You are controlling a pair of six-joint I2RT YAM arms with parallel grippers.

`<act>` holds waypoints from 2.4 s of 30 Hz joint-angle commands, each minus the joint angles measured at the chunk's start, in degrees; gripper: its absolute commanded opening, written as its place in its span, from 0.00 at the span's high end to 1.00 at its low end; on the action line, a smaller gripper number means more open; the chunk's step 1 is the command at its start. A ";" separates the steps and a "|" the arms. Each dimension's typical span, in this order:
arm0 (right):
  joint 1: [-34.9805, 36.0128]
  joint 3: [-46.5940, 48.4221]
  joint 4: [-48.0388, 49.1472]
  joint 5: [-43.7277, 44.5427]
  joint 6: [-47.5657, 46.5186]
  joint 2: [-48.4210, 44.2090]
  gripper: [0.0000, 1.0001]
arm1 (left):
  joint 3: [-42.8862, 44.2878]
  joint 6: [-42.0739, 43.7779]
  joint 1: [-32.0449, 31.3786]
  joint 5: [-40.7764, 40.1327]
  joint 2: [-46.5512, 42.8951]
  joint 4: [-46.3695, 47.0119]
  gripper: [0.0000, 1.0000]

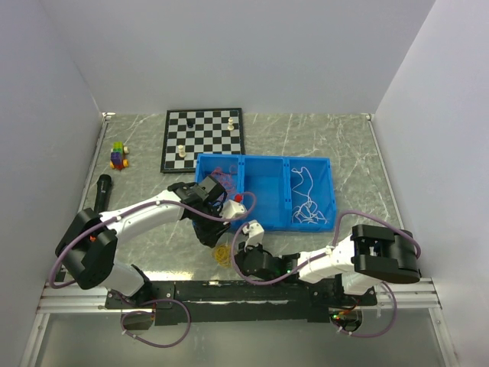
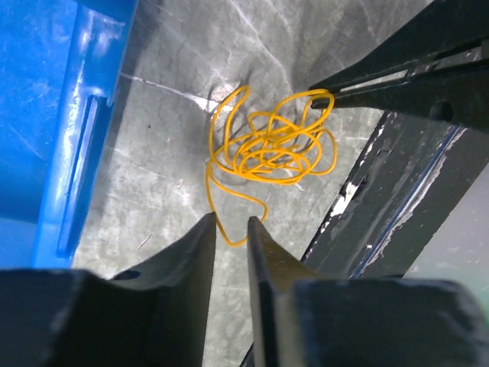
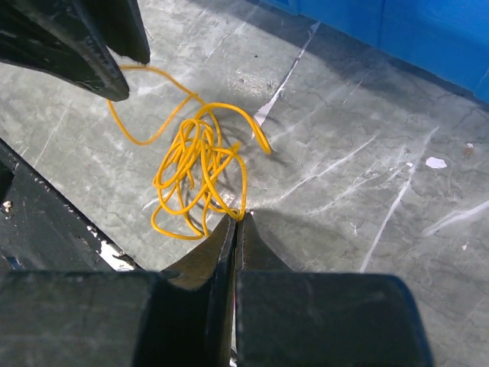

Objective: Untangle the cables

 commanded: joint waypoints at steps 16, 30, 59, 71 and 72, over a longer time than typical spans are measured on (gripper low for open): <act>0.75 -1.38 1.79 1.96 1.66 -1.39 1.00 | 2.76 -1.37 -0.27 -0.10 2.28 -1.18 0.59; 0.93 -1.38 2.23 1.96 1.22 -1.74 1.00 | 5.04 -2.51 -0.35 4.12 4.91 -0.64 0.81; 1.19 -3.22 -0.23 3.89 2.72 -5.69 1.00 | 7.15 -1.64 -0.35 -3.70 0.54 -6.16 0.99; 1.19 -7.44 -7.87 6.80 7.64 -13.78 1.00 | 16.64 5.74 -0.27 -5.99 -16.96 -26.12 0.99; 1.19 -7.53 -8.66 7.06 7.99 -14.13 1.00 | 16.99 6.45 -0.35 -6.07 -17.84 -27.18 0.99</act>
